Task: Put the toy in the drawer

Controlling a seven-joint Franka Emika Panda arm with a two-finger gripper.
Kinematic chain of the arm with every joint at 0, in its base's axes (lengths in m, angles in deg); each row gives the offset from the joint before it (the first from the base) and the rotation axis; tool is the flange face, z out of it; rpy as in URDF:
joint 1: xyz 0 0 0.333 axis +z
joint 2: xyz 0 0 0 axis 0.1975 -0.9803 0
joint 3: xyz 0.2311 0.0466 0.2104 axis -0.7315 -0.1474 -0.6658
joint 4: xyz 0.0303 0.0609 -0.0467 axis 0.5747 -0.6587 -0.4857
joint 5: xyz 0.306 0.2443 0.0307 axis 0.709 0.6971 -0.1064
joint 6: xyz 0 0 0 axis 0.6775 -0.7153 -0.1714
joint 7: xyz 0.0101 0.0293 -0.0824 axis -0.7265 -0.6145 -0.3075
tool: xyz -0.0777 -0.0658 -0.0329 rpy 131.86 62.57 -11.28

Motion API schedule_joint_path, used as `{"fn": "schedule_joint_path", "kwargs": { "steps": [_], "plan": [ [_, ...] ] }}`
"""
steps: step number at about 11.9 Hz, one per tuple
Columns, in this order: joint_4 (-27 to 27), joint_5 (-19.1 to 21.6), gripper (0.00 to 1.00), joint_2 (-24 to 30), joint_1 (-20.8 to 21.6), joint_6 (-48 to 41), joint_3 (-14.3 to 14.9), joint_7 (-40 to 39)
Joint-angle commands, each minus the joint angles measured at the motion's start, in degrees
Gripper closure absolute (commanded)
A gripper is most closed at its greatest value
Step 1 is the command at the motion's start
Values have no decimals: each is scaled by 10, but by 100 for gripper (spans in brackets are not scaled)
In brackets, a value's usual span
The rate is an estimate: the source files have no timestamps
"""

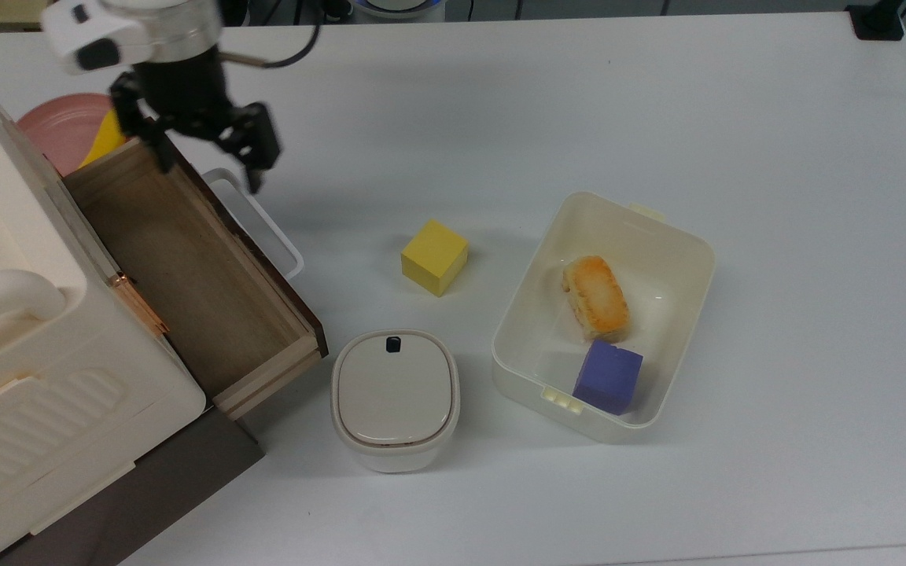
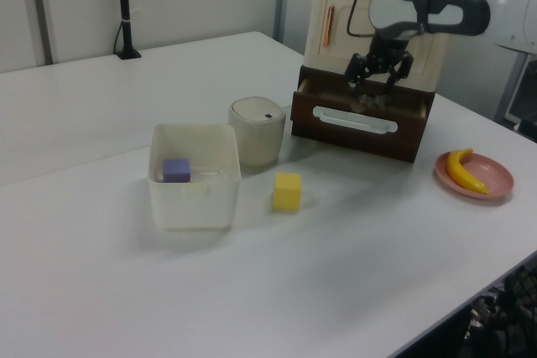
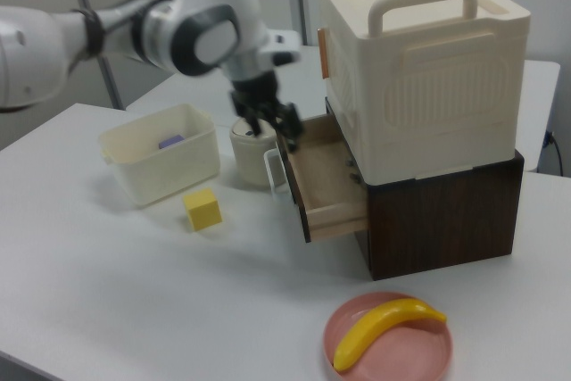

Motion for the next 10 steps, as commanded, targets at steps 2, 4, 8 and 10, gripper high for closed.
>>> {"fn": "schedule_joint_path", "kwargs": {
  "steps": [2, 4, 8, 10],
  "plan": [
    [8, 19, 0, 83, 65, -152, -28, 7],
    [4, 4, 0, 93, 91, -190, -57, 59],
    [-19, -57, 0, 89, 91, -182, -48, 73],
    [-13, -50, 0, 107, 84, -186, -34, 67]
  ]
}}
